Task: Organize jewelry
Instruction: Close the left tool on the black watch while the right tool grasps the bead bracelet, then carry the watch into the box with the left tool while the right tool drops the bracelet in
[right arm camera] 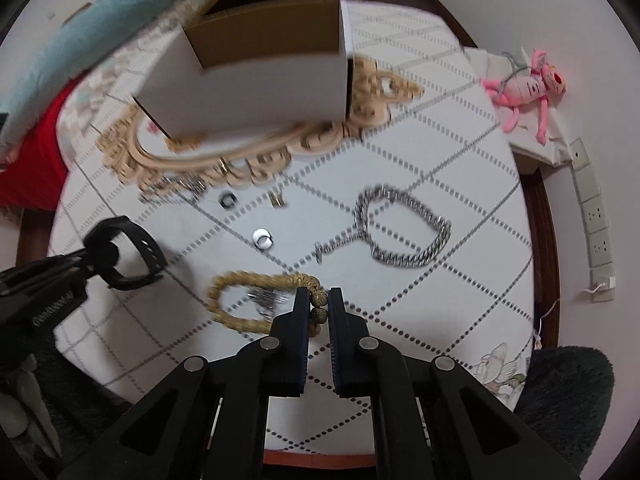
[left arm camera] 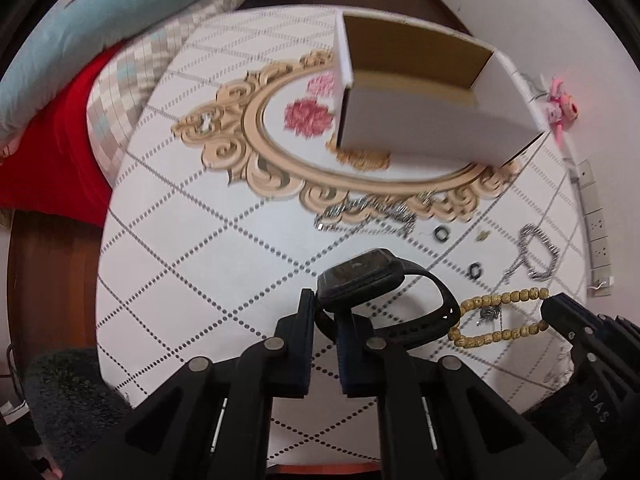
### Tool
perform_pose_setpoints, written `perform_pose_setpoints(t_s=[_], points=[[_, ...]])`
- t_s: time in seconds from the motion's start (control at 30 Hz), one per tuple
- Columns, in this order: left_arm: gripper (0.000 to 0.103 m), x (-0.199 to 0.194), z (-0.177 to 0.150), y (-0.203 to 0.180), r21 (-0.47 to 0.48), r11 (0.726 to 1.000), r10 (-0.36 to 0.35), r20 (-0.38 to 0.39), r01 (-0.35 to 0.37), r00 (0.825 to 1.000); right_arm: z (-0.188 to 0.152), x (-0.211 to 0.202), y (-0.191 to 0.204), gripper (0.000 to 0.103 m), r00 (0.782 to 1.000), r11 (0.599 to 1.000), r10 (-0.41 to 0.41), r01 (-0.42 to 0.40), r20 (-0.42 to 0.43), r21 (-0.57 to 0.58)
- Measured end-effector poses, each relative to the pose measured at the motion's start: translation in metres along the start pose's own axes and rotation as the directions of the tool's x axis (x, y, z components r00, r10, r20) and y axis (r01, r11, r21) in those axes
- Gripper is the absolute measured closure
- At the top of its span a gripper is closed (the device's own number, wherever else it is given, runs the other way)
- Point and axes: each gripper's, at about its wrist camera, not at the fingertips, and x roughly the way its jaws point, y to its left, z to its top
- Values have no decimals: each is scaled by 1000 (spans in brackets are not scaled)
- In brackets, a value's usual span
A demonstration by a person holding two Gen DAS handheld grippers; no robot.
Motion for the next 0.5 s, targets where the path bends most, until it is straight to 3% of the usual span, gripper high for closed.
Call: perform_pose_setpoints(t_s=[0.13,0.5], points=[[96,-25,8,0,8,1000,-18,51,17,999,16,-34,5,94,997,999,45,-43,69,-26],[96,-77,93,-16,23,999,-34,188,31,982,100,-99,18,94,956,984,169,-150,238,-95]])
